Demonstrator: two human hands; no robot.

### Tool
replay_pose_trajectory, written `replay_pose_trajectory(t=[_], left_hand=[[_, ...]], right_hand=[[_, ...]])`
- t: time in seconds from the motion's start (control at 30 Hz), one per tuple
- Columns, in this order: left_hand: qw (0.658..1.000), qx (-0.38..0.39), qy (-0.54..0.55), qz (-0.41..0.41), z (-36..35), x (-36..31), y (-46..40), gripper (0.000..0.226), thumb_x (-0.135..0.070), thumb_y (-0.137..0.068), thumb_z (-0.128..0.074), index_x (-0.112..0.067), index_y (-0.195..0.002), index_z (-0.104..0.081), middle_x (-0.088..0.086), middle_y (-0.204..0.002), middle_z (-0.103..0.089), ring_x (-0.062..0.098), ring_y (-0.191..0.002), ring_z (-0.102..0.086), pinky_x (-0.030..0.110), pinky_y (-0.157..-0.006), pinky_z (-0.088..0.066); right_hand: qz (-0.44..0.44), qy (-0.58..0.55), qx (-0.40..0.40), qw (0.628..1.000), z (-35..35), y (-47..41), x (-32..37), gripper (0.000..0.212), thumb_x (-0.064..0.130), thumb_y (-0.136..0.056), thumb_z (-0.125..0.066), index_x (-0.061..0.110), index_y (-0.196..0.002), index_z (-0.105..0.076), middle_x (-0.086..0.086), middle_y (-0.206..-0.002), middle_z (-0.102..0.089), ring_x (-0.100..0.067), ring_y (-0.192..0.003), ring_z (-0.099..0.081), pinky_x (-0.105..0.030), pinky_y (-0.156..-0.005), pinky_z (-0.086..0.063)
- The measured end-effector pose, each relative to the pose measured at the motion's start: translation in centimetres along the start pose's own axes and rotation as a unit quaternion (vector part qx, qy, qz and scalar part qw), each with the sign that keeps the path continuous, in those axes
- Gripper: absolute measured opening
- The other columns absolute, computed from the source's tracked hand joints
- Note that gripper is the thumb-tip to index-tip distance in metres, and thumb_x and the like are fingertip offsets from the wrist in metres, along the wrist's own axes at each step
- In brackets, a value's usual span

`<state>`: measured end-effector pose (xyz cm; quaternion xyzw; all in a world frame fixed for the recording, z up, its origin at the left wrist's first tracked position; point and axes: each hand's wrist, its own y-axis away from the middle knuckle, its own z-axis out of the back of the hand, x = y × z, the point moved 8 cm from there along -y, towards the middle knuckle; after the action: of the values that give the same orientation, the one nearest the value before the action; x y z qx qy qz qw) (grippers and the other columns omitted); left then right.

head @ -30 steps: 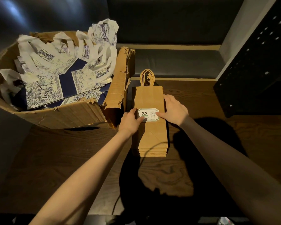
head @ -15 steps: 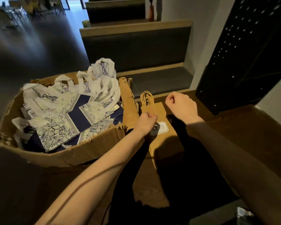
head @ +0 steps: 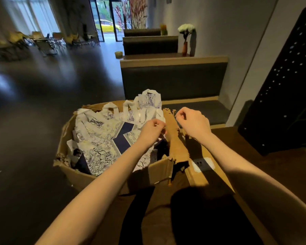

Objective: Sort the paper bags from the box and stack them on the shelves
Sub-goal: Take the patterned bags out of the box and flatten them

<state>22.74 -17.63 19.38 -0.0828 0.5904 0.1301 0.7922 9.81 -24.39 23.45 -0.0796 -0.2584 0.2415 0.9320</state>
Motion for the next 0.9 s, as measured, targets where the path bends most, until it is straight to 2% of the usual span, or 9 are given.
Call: replay_pose_trajectory(t=[0.13, 0.2, 0.33, 0.43, 0.53, 0.63, 0.77, 0.83, 0.9], left_hand=[[0.998, -0.064, 0.004, 0.017, 5.9, 2.7, -1.0, 0.014, -0.018, -0.096, -0.047, -0.008, -0.097, -0.057, 0.002, -0.074, -0.061, 0.015, -0.064, -0.055, 0.021, -0.054, -0.040], [0.996, -0.088, 0.007, 0.021, 8.2, 4.1, -1.4, 0.010, -0.016, -0.096, -0.048, -0.009, -0.094, -0.055, 0.003, -0.076, -0.060, 0.016, -0.067, -0.054, 0.023, -0.057, -0.041], [0.991, -0.101, -0.085, 0.037, 11.4, 7.4, -2.6, 0.003, -0.016, -0.093, -0.054, -0.014, -0.090, -0.053, 0.003, -0.085, -0.058, 0.019, -0.079, -0.054, 0.029, -0.068, -0.042], [0.972, -0.066, -0.216, 0.058, 12.5, 9.9, -3.9, 0.025, -0.023, -0.090, -0.061, -0.010, -0.110, -0.054, 0.005, -0.102, -0.058, 0.020, -0.094, -0.055, 0.029, -0.078, -0.041], [0.953, -0.032, -0.292, 0.079, 12.8, 12.0, -5.5, 0.044, -0.025, -0.084, -0.069, -0.008, -0.121, -0.051, 0.009, -0.120, -0.056, 0.022, -0.107, -0.053, 0.025, -0.082, -0.039], [0.931, -0.013, -0.348, 0.112, 13.1, 14.5, -7.1, 0.067, -0.031, -0.076, -0.077, -0.010, -0.130, -0.044, 0.011, -0.132, -0.049, 0.027, -0.119, -0.048, 0.035, -0.096, -0.042], [0.869, -0.002, -0.472, 0.148, 13.6, 16.7, -8.1, 0.085, -0.044, -0.069, -0.078, -0.014, -0.136, -0.034, 0.012, -0.135, -0.043, 0.032, -0.124, -0.042, 0.047, -0.101, -0.038], [0.870, 0.002, -0.467, 0.162, 13.6, 17.5, -8.4, 0.085, -0.045, -0.067, -0.080, -0.012, -0.133, -0.036, 0.012, -0.132, -0.046, 0.032, -0.121, -0.044, 0.047, -0.099, -0.039], [0.895, 0.013, -0.415, 0.163, 13.4, 17.9, -8.7, 0.076, -0.039, -0.066, -0.082, -0.010, -0.126, -0.044, 0.010, -0.127, -0.051, 0.029, -0.116, -0.049, 0.042, -0.095, -0.042]], right_hand=[[0.021, 0.000, 0.035, 0.999, -3.1, -2.0, 2.6, 0.024, 0.034, -0.096, -0.037, 0.024, -0.104, -0.058, 0.002, -0.094, -0.064, -0.020, -0.085, -0.061, -0.040, -0.075, -0.052], [0.035, 0.003, 0.061, 0.998, -4.8, -2.7, 3.5, 0.024, 0.033, -0.096, -0.037, 0.023, -0.103, -0.058, 0.000, -0.095, -0.063, -0.022, -0.087, -0.060, -0.041, -0.076, -0.052], [0.054, 0.014, 0.094, 0.994, -7.9, -3.8, 4.2, 0.024, 0.031, -0.095, -0.041, 0.022, -0.106, -0.061, -0.001, -0.097, -0.065, -0.020, -0.089, -0.058, -0.035, -0.071, -0.048], [0.064, 0.000, 0.113, 0.991, -10.1, -4.3, 4.3, 0.024, 0.024, -0.096, -0.042, 0.017, -0.106, -0.062, 0.000, -0.088, -0.064, -0.015, -0.077, -0.053, -0.031, -0.062, -0.043], [0.062, -0.026, 0.128, 0.990, -12.0, -5.0, 3.7, 0.023, 0.024, -0.095, -0.042, 0.019, -0.107, -0.062, 0.002, -0.087, -0.065, -0.017, -0.075, -0.057, -0.041, -0.068, -0.051], [0.058, -0.033, 0.137, 0.988, -13.0, -5.3, 3.0, 0.020, 0.023, -0.096, -0.042, 0.023, -0.104, -0.060, 0.001, -0.084, -0.065, -0.016, -0.074, -0.058, -0.042, -0.070, -0.052], [0.055, -0.033, 0.137, 0.988, -13.6, -5.9, 2.3, 0.021, 0.021, -0.096, -0.041, 0.024, -0.104, -0.060, 0.009, -0.075, -0.057, -0.013, -0.073, -0.053, -0.038, -0.069, -0.047], [0.049, -0.034, 0.140, 0.988, -14.1, -6.1, 2.0, 0.021, 0.021, -0.095, -0.041, 0.023, -0.104, -0.060, 0.011, -0.073, -0.052, -0.013, -0.073, -0.051, -0.036, -0.068, -0.046], [0.042, -0.037, 0.139, 0.989, -14.3, -6.3, 1.9, 0.022, 0.021, -0.094, -0.042, 0.022, -0.105, -0.061, 0.009, -0.078, -0.054, -0.013, -0.075, -0.051, -0.036, -0.069, -0.046]])
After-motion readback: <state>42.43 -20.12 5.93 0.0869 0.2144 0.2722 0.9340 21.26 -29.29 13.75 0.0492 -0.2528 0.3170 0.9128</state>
